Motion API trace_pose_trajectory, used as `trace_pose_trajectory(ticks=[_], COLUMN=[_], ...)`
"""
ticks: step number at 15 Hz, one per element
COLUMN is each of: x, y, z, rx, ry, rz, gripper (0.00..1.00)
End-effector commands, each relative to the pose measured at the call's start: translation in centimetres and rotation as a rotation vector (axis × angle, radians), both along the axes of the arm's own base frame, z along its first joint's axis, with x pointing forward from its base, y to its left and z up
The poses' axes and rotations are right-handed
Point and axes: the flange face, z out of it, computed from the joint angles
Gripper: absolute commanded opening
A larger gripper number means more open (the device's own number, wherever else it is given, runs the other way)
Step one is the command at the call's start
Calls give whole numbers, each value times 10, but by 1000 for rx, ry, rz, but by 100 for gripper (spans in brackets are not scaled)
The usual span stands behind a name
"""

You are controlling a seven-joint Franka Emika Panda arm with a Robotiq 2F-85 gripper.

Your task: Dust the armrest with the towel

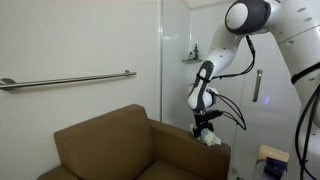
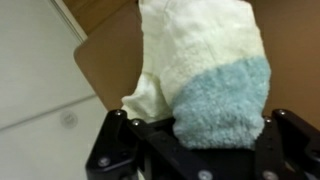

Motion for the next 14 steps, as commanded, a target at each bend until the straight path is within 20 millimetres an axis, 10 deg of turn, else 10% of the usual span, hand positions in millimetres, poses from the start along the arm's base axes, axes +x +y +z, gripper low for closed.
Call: trace_pose_trajectory(ticks=[1, 6, 14], x=[52, 121, 127], y=[13, 9, -15], z=[55, 45, -77], rx=[-112, -264, -216], ry=[-152, -181, -50], rz=[9, -35, -34], gripper=[6, 6, 5])
